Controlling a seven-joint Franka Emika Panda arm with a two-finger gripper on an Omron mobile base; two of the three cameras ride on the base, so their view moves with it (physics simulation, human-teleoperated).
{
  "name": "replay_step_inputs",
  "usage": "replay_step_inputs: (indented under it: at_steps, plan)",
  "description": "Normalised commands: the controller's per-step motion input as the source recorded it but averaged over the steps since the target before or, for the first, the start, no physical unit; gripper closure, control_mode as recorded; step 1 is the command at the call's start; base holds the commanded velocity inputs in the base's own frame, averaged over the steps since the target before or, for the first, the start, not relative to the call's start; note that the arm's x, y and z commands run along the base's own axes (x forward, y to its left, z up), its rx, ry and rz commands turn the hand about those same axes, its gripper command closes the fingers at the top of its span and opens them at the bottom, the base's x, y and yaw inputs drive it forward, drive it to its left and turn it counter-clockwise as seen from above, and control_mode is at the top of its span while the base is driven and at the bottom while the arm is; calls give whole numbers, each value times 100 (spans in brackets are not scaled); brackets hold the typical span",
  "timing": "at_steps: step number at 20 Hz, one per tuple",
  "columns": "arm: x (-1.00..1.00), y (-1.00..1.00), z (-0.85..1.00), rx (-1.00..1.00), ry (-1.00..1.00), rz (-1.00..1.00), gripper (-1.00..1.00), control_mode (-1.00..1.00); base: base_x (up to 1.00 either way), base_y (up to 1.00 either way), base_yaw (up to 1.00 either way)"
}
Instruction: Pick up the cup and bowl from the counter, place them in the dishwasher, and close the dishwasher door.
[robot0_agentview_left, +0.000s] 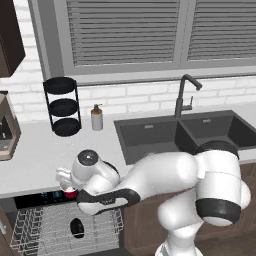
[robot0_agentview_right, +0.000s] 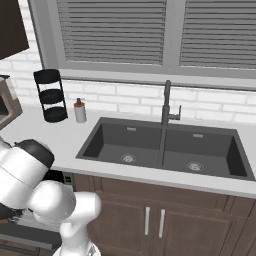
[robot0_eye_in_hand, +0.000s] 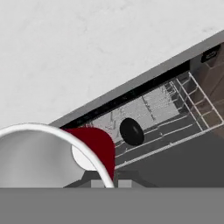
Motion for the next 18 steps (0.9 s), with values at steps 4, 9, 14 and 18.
replay_step_inputs:
  at_steps: [4,9,14,18]
  plan:
    - [-67,50,-4,0,-35,0,100,-100,0,0,0]
    - [-63,67,-19,0,-32,-3,100,-100,0,0,0]
    - [-36,58,-12,0,-12,-8,100,-100,0,0,0]
    - [0,-1,12,0,31,0,100,-100,0,0,0]
